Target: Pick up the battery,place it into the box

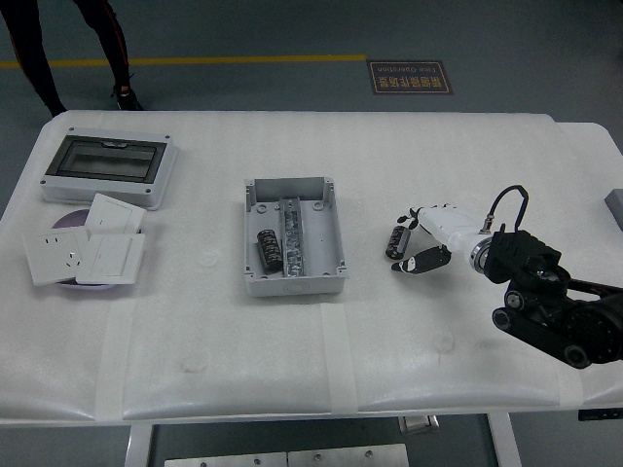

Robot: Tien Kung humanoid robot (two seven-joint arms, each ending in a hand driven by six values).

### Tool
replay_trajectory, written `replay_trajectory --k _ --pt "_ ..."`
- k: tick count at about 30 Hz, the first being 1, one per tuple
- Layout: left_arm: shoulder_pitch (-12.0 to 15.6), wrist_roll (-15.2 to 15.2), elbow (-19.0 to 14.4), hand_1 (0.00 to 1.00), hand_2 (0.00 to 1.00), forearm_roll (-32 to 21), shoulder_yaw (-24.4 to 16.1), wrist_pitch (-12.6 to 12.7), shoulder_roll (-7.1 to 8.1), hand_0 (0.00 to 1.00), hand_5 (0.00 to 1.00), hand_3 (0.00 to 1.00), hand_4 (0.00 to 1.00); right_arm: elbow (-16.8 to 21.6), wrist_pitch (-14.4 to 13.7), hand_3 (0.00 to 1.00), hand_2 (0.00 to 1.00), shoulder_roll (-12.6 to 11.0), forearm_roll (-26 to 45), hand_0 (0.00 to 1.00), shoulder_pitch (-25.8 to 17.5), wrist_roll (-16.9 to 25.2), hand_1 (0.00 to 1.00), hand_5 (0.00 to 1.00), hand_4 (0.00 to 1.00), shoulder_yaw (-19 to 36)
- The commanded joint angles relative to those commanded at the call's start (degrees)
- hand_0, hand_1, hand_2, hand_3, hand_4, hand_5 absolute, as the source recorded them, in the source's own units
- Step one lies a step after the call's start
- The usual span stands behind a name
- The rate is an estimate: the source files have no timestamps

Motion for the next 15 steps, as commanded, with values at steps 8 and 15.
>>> replay_trajectory --k 8,15 --pt "0.0 -0.8 0.0 0.679 0.504 -0.7 0.7 0.7 0.05 0.729 0.002 0.505 0.240 0.0 -1.0 0.707 0.600 0.0 0.3 0.890 -0.1 0.3 0.694 0.399 0.867 -0.1" --pt "0.1 -1.2 0.0 0.675 0.505 -0.8 0.8 1.0 0.12 0.729 0.002 0.506 0.254 0.9 -2.9 0.678 0.584 -0.4 0.1 0.868 -0.5 0.9 0.671 0.405 0.855 1.0"
